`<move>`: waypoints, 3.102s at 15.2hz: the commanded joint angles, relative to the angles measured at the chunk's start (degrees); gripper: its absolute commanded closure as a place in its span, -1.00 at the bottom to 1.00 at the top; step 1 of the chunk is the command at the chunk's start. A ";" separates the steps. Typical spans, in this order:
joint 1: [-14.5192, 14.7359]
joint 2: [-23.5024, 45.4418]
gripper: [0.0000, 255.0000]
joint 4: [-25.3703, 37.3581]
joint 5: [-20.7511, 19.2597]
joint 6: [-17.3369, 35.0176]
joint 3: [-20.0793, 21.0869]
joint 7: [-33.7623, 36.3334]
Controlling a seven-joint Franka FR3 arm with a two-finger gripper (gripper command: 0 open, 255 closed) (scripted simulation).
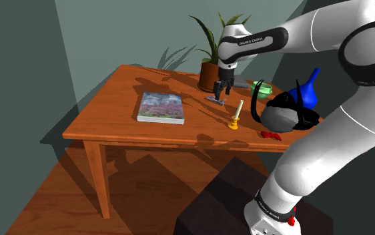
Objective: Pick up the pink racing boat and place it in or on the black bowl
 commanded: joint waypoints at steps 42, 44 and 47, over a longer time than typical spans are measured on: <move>-4.87 26.67 1.00 20.06 9.17 8.99 -5.38 -13.89; -4.81 26.17 1.00 21.01 9.02 7.58 -5.42 -13.95; -4.73 25.51 1.00 22.52 8.84 5.45 -5.47 -14.06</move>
